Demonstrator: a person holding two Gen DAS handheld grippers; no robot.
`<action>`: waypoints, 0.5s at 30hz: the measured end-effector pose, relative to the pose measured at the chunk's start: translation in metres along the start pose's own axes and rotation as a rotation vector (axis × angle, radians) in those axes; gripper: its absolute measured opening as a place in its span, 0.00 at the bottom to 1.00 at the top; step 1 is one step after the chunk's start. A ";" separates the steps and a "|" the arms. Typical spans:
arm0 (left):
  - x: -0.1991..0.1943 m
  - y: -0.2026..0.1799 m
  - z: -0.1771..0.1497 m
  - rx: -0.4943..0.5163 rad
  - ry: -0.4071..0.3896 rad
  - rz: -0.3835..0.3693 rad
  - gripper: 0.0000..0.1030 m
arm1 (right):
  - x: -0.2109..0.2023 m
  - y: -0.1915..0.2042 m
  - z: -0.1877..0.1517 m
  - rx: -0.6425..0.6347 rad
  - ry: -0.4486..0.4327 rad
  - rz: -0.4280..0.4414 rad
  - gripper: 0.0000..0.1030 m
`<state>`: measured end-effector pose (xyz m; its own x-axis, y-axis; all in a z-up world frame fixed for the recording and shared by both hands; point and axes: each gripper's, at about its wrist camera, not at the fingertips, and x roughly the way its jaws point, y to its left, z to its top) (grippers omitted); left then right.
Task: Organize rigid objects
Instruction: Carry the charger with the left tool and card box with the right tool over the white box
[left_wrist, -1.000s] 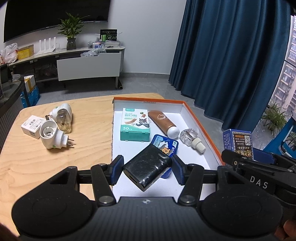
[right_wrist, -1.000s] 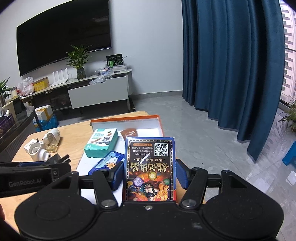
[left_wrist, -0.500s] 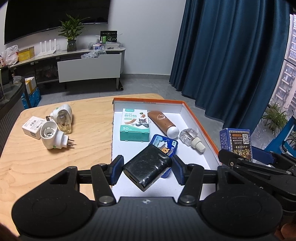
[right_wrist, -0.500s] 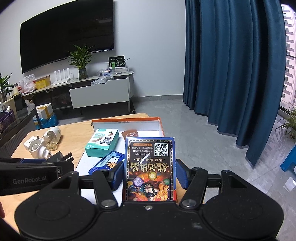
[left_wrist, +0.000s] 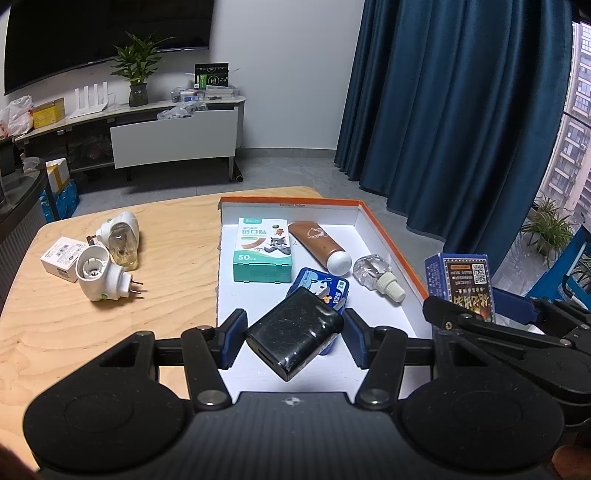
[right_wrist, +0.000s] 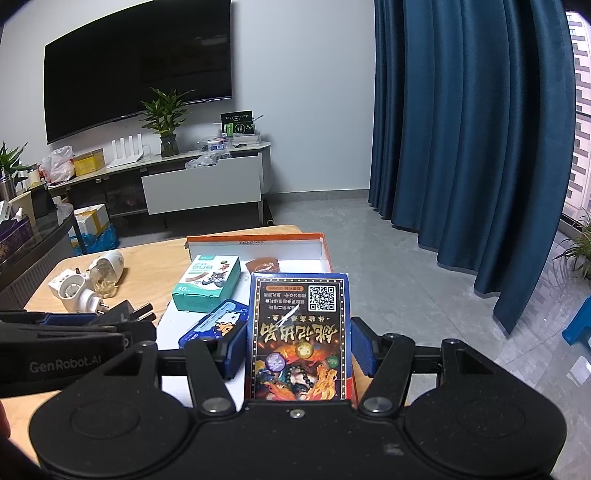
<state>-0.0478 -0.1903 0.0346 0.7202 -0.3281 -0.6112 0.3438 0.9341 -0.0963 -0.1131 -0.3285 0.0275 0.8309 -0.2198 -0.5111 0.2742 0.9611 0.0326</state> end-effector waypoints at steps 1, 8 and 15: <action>0.000 0.000 0.000 0.001 0.000 -0.001 0.55 | 0.001 0.000 0.000 -0.001 0.001 0.001 0.68; 0.004 -0.001 0.000 0.004 0.006 -0.005 0.55 | 0.007 0.001 0.001 -0.004 0.013 0.002 0.68; 0.009 -0.002 0.000 0.007 0.018 -0.009 0.55 | 0.014 0.001 0.000 -0.005 0.026 0.001 0.68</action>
<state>-0.0420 -0.1954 0.0289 0.7064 -0.3339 -0.6241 0.3546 0.9301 -0.0962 -0.1012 -0.3303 0.0202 0.8182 -0.2139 -0.5337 0.2708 0.9622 0.0295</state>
